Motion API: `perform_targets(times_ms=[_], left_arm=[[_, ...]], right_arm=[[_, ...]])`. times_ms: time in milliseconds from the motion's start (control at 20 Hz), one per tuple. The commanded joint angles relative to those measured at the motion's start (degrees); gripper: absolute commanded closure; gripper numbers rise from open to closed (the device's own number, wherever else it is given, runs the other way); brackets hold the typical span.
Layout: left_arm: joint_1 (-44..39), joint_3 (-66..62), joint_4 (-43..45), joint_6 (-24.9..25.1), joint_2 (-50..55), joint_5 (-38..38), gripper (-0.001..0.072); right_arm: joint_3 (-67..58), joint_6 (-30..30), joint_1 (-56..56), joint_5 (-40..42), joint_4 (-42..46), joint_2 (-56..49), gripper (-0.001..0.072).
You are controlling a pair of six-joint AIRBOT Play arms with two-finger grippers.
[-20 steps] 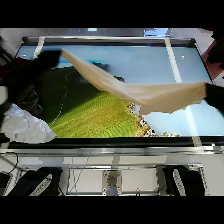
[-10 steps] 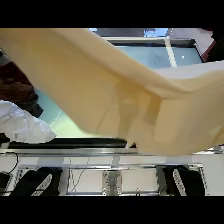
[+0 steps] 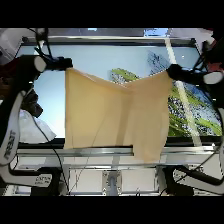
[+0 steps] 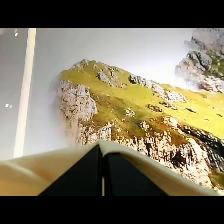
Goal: Fold the shirts.
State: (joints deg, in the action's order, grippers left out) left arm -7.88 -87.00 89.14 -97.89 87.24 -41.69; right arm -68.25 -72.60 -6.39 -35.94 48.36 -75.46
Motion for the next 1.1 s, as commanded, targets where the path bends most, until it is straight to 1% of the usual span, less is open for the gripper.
perform_targets(times_ms=[0,50,100,200,250,300,350,400,450,550,600,700,750,800,850,900,950,1000,1050], left_arm=[[0.0,-0.1,7.5,-11.0,9.9,5.6,0.07],[0.1,-0.1,10.4,-14.8,10.4,7.6,0.07],[0.4,-0.1,11.7,-17.3,10.4,9.6,0.07],[1.1,-1.3,10.8,-19.7,10.4,12.2,0.0697],[1.2,-2.4,9.6,-19.7,10.4,12.1,0.0646],[1.1,-3.9,8.3,-19.4,10.2,12.0,0.0304],[1.1,-5.8,7.1,-19.3,9.8,11.8,-0.0012],[1.1,-7.8,6.9,-19.0,8.9,11.2,0.0013],[1.3,-9.8,7.0,-18.1,7.4,10.5,0.0013],[1.9,-12.5,7.5,-13.8,1.5,9.7,0.0013],[2.2,-12.5,8.3,-10.9,-2.2,8.7,0.0012],[2.9,-12.3,11.1,-7.0,-9.0,1.2,0.0012],[3.6,-11.1,12.3,-5.7,-12.0,-3.3,0.0012],[4.2,-8.3,13.5,-5.1,-14.9,-6.9,0.0012],[4.7,-4.0,14.2,-5.2,-17.9,-9.3,0.0012],[5.0,2.0,13.9,-6.3,-21.1,-10.9,0.0012],[5.0,10.1,12.9,-8.0,-25.0,-11.2,0.0012],[5.0,18.3,10.4,-10.4,-28.7,-10.7,0.0012],[5.0,26.6,6.5,-11.6,-32.4,-10.1,0.0012]], right_arm=[[-1.0,6.9,4.9,16.9,-7.7,-12.7,0.0681],[-1.9,7.4,6.4,20.7,-7.6,-13.9,0.0681],[-2.8,7.8,7.7,25.1,-7.6,-14.6,0.068],[-4.4,8.0,9.4,32.5,-7.4,-14.8,0.0677],[-5.6,8.0,9.5,33.1,-6.4,-14.8,0.0581],[-7.2,8.0,9.2,31.9,-4.7,-14.7,0.0335],[-8.7,8.0,8.4,29.5,-3.7,-14.4,0.0286],[-10.2,8.0,7.2,26.1,-2.9,-13.4,0.0287],[-11.3,8.0,5.7,22.9,-1.6,-11.7,0.0297],[-11.8,7.1,1.0,17.0,3.2,-5.9,0.0304],[-11.8,4.8,-1.9,13.2,6.0,-3.1,0.0303],[-11.6,-2.3,-8.7,0.5,14.2,1.5,0.0302],[-10.6,-4.6,-12.4,-6.6,18.0,3.3,0.0301],[-8.4,-5.3,-15.6,-11.7,19.5,4.6,0.03],[-5.1,-5.4,-18.8,-16.1,18.9,5.7,0.0299],[-0.8,-5.4,-21.8,-19.7,17.8,6.6,0.0299],[4.1,-5.4,-24.3,-21.5,15.7,7.1,0.0298],[8.8,-5.4,-26.2,-21.8,13.0,7.1,0.0298],[13.8,-5.3,-27.7,-21.2,9.2,7.0,0.0299]])
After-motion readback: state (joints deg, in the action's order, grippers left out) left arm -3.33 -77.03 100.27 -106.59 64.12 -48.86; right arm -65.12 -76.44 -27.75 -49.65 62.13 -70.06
